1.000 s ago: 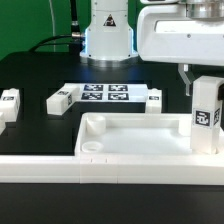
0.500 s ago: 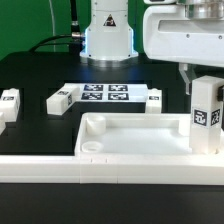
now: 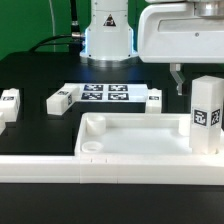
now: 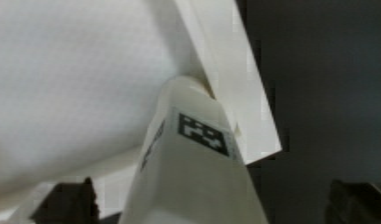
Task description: Assemble desk
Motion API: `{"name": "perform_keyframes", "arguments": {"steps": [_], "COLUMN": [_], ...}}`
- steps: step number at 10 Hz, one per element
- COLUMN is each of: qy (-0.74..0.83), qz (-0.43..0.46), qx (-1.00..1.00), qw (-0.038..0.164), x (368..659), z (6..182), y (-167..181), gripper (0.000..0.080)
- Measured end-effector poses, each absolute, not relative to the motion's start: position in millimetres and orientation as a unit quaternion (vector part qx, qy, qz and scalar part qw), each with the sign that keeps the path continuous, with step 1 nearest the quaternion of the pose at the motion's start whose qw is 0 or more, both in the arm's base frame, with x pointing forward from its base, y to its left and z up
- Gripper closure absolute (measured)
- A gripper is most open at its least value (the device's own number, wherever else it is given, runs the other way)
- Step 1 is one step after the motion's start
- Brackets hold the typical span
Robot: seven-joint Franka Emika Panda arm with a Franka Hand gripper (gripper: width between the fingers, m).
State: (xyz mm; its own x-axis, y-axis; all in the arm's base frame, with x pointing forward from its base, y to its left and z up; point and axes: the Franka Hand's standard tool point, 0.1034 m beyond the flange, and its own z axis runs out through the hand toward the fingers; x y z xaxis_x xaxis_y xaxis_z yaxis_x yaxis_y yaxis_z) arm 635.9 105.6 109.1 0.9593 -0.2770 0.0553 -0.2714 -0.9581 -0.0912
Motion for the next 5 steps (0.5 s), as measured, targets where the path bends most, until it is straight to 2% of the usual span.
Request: {"name": "perform_keyframes", "arguments": {"steps": [5], "qy": [-0.079], "qz": [-0.042], "qx": [-0.996], "qw": [0.028], "x": [635.9], "z": [108.8], "y": [104.0], "gripper": [0.0150]}}
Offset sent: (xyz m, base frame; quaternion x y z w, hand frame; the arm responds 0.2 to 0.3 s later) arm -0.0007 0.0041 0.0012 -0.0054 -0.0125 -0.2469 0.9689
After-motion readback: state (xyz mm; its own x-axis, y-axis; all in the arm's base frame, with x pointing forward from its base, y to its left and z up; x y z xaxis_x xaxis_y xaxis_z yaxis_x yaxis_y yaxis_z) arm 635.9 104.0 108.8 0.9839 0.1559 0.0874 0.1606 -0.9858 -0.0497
